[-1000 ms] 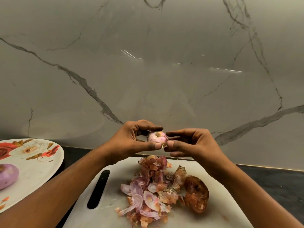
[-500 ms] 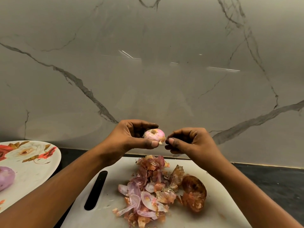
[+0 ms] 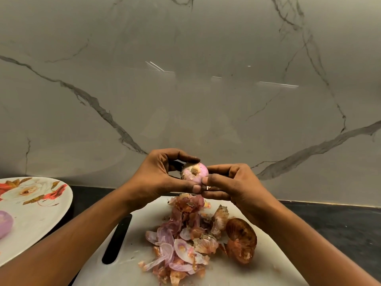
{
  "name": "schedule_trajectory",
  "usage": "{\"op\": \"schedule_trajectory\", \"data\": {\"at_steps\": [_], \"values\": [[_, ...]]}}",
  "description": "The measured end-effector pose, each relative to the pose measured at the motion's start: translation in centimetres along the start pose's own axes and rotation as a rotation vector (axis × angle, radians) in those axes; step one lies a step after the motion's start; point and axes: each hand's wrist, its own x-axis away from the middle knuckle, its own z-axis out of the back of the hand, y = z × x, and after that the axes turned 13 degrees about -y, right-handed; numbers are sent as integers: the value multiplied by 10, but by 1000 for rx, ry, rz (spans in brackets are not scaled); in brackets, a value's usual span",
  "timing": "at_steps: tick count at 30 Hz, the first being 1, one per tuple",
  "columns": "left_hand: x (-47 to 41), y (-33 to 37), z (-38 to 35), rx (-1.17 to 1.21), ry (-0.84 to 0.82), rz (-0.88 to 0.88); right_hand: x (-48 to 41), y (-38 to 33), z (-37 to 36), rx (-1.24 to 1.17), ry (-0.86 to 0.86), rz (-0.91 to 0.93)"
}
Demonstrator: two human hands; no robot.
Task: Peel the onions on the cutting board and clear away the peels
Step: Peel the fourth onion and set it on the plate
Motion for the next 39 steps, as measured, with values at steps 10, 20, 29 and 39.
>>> {"op": "schedule_trajectory", "data": {"at_steps": [10, 20, 29, 39], "values": [[0, 0, 1, 59, 20, 12, 2, -6, 1, -80, 34, -33], [2, -1, -3, -25, -2, -1, 3, -1, -3, 53, 3, -30], [0, 1, 2, 57, 26, -4, 2, -3, -2, 14, 10, -2], [0, 0, -1, 14, 19, -3, 3, -3, -2, 16, 10, -23]]}}
